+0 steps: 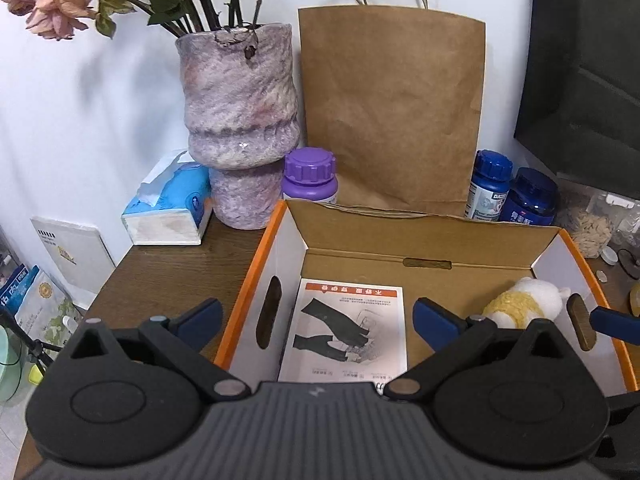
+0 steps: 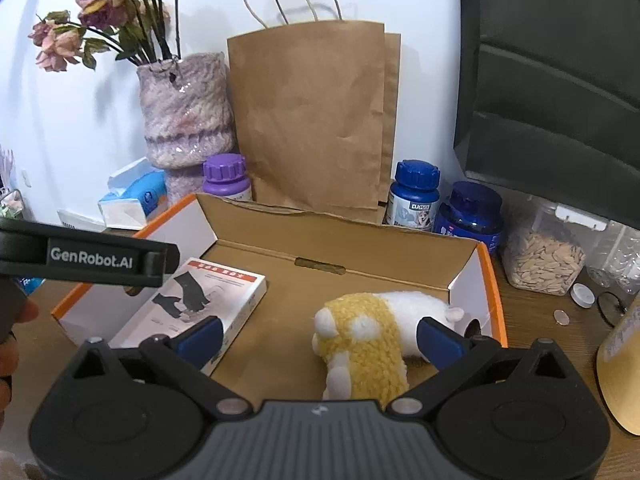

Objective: Flip cup upright
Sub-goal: 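Lower the glove box into the red box while the right gripper releases the plush toy, then withdraw both grippers from the red box back over the table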

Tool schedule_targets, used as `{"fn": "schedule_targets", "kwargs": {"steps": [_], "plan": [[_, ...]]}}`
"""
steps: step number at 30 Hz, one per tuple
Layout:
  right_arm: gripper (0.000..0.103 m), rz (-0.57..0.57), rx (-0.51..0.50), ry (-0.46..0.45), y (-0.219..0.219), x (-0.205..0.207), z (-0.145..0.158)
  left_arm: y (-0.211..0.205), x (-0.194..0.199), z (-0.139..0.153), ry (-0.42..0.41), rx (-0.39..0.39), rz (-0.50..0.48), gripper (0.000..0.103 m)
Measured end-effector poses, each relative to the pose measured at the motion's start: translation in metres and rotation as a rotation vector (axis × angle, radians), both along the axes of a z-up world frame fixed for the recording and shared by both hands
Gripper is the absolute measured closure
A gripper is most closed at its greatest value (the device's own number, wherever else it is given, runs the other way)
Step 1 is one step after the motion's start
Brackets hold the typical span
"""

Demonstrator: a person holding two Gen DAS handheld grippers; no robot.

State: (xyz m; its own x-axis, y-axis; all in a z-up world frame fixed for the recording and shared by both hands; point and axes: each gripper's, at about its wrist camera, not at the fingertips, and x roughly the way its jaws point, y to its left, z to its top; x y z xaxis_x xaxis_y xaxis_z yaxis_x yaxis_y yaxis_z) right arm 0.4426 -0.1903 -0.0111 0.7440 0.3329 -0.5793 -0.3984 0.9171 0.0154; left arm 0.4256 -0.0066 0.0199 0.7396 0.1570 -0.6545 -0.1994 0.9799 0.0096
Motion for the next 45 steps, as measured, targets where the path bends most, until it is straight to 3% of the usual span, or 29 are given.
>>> {"fn": "schedule_targets", "kwargs": {"steps": [16,45], "plan": [[0.0,-0.004,0.017,-0.064,-0.027,-0.059,0.024,0.0,-0.068,0.027,-0.092,-0.01,-0.067,0.0],[0.0,0.013,0.06,-0.134,-0.077,-0.198,0.029,0.009,-0.206,0.032,-0.282,-0.011,-0.142,0.0]]}}
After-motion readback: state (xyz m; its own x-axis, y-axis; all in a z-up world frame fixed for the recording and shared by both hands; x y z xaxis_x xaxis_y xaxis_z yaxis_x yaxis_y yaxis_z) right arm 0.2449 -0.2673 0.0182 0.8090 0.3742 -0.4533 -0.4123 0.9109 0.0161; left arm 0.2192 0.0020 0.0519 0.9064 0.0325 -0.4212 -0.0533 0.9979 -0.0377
